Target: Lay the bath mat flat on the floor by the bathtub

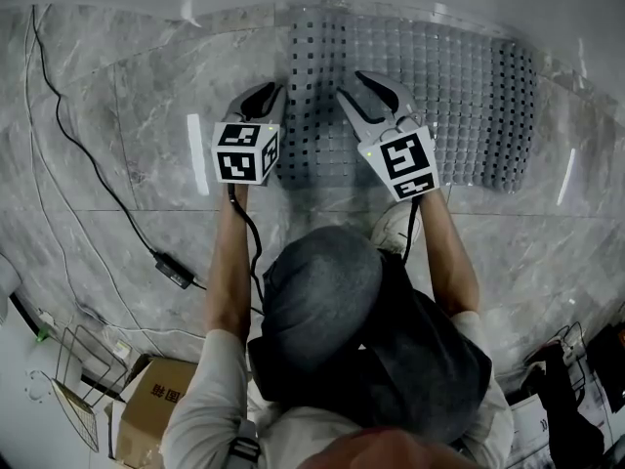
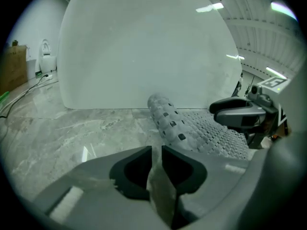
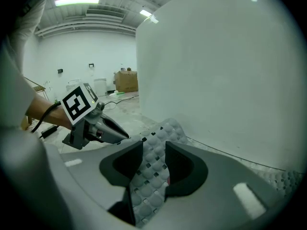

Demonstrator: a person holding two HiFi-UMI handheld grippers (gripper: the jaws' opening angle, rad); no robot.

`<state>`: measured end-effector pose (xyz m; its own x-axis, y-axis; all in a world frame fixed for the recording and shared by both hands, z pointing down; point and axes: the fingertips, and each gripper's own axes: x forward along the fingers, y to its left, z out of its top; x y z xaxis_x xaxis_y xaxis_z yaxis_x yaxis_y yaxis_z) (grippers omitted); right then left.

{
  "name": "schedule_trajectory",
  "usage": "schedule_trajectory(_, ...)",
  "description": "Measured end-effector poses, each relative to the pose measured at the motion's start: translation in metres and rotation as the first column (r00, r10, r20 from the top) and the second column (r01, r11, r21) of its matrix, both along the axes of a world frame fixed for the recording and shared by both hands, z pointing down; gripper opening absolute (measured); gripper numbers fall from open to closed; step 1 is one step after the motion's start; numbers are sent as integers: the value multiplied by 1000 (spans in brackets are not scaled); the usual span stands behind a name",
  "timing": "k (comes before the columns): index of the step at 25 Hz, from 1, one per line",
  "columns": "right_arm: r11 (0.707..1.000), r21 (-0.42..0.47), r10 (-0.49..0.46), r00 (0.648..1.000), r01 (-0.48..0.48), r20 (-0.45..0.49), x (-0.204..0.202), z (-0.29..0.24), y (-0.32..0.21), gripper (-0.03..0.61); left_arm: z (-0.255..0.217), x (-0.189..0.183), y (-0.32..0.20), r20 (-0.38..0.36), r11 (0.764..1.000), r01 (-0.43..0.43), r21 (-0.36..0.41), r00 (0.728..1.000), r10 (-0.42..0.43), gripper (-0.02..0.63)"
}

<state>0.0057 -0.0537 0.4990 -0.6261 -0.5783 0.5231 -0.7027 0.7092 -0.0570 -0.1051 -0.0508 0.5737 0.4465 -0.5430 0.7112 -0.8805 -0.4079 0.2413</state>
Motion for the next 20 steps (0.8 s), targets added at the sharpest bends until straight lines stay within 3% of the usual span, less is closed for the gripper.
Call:
schedule_trajectory(6, 998, -13, 57, 998, -56, 39, -6, -6, -12, 160, -28, 28, 8, -94, 998, -54, 31, 994, 57, 89)
schedule_trajectory(8, 996, -30, 85, 994, -83, 69, -4, -10, -15, 226, -36, 38, 10, -106, 996, -79, 43, 991, 83, 104)
schedule_trajectory(15, 956, -157, 272, 949, -248, 161, 18, -12, -18, 328, -52, 68, 22, -119, 982, -170, 84, 977, 179, 138)
schedule_trajectory(17, 941, -212, 302, 938, -265, 170, 25, -4, -16, 323, -54, 76, 27, -132, 977, -194, 83, 970, 204, 141)
schedule_trajectory(20, 919, -292, 335, 915, -264, 226, 32, 6, -9, 158, -55, 87, 31, -177, 972, -224, 63, 956, 232, 189)
